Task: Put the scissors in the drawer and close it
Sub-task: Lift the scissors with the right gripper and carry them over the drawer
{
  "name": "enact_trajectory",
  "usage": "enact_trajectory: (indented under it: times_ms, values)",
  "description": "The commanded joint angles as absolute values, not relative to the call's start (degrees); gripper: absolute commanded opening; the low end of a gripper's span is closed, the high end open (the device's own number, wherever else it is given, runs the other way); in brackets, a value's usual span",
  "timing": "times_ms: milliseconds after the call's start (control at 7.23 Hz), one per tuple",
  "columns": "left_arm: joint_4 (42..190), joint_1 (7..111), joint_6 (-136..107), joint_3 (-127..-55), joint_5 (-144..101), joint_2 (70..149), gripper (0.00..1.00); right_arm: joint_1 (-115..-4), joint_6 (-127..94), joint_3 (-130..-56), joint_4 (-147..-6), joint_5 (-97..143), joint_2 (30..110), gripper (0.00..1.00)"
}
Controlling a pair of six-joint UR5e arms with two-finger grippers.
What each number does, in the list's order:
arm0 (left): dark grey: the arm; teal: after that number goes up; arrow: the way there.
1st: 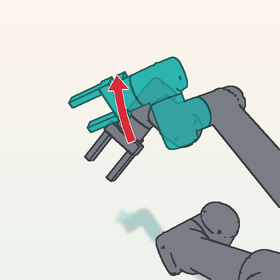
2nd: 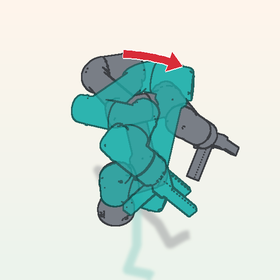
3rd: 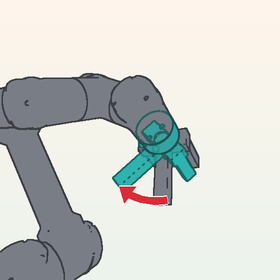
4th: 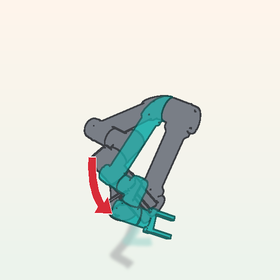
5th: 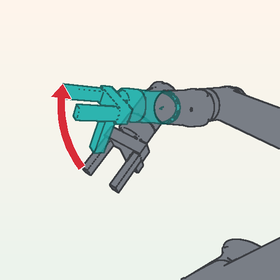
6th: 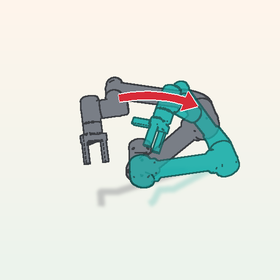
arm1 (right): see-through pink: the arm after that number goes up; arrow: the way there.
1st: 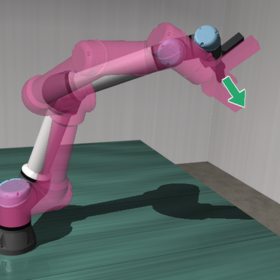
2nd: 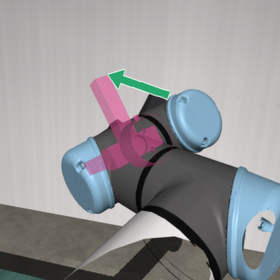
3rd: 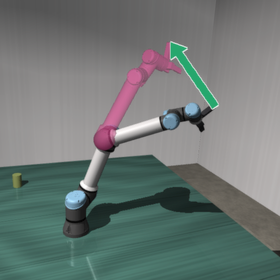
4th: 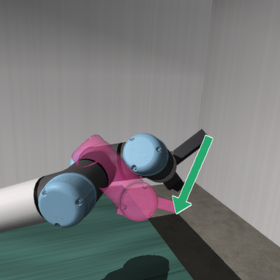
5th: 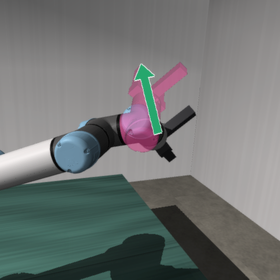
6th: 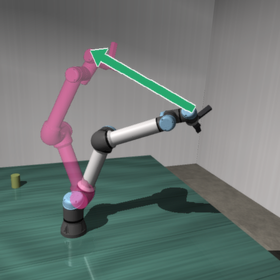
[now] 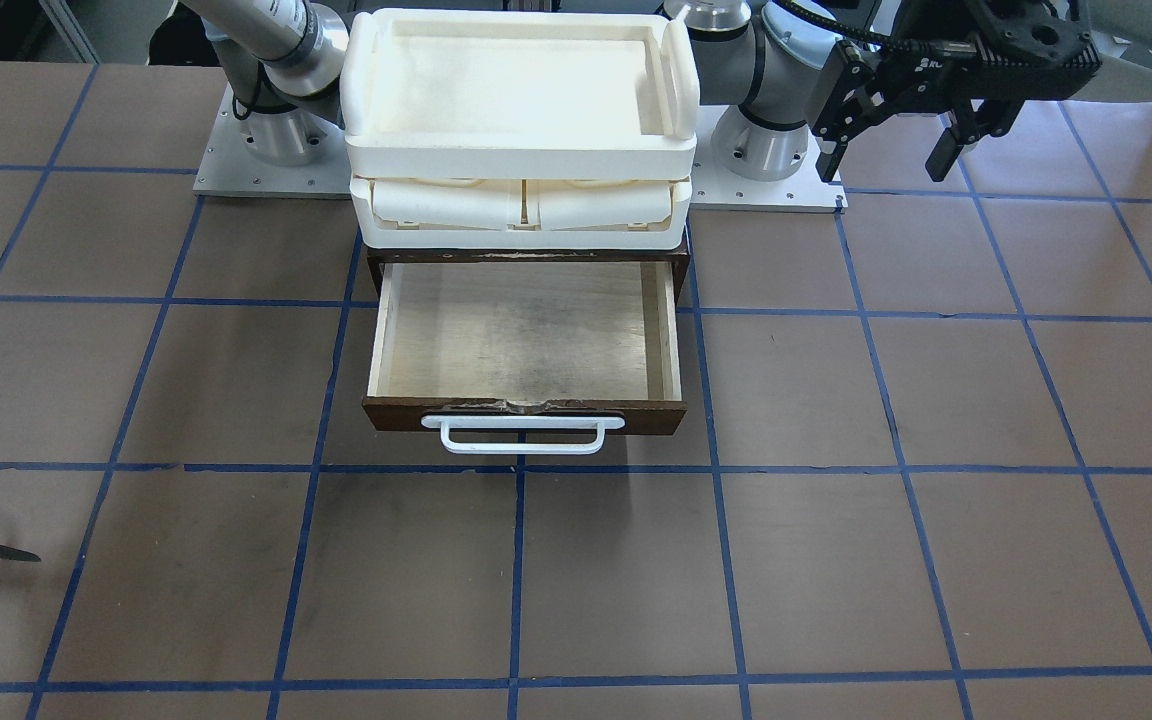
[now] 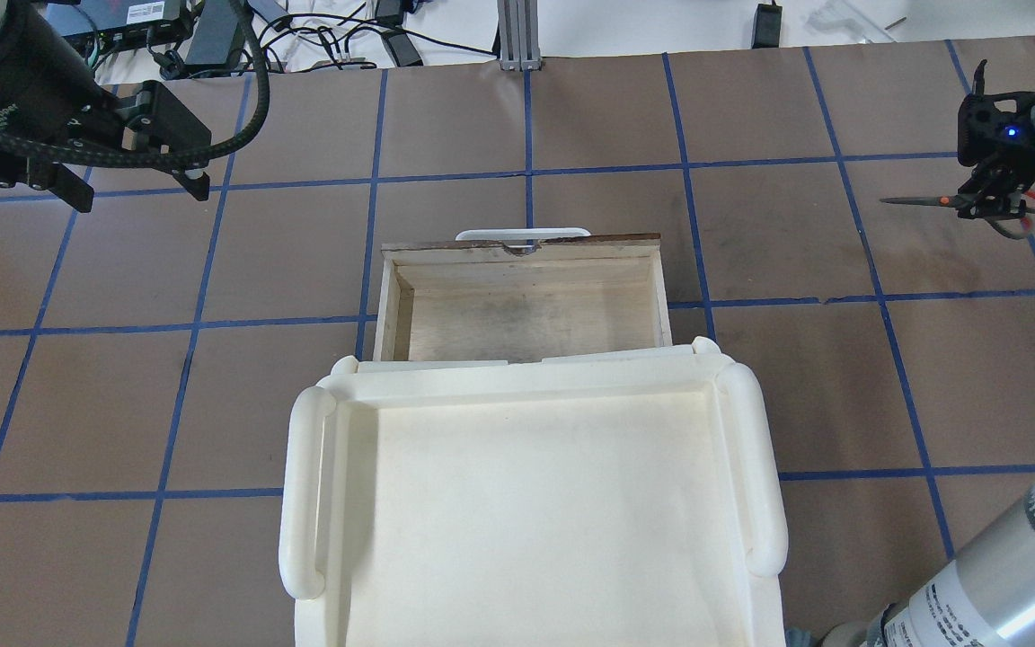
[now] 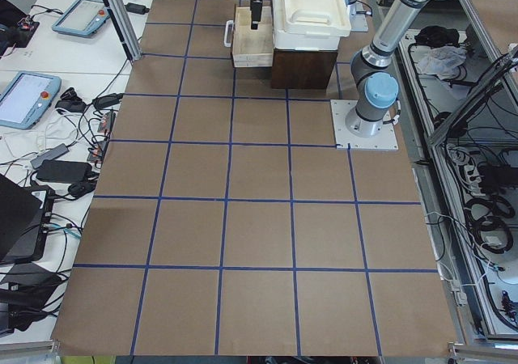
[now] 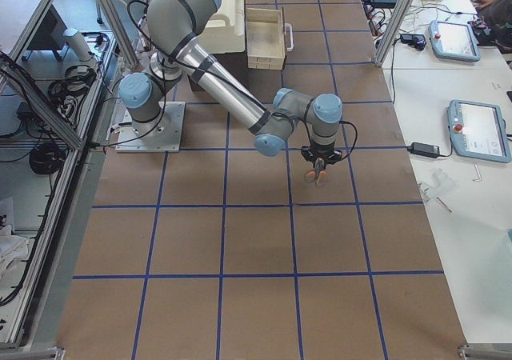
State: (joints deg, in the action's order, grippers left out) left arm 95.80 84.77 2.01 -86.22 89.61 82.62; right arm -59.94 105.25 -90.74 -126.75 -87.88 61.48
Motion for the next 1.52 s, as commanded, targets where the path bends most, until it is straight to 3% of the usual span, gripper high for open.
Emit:
enact_trajectory:
  times_ms: [0, 553, 969, 1384]
  values:
    - [95.8, 84.7, 2.0, -86.2, 89.6, 82.6, 1.0, -64.8, 95.6, -90.6, -120.0, -87.9, 68.6, 0.0]
    - [95.8, 84.7, 2.0, -86.2, 89.6, 82.6, 1.0, -79.4, 71.5, -90.4, -106.6, -87.2, 79.5, 0.0]
    - [95.8, 84.7, 2.0, -86.2, 89.6, 82.6, 1.0, -90.3, 51.3, -85.8, -101.5, -84.3, 80.1, 0.0]
    - [95.8, 84.7, 2.0, -86.2, 89.6, 82.6, 1.0, -102.1, 48.3, -85.4, -102.1, -87.1, 78.1, 0.0]
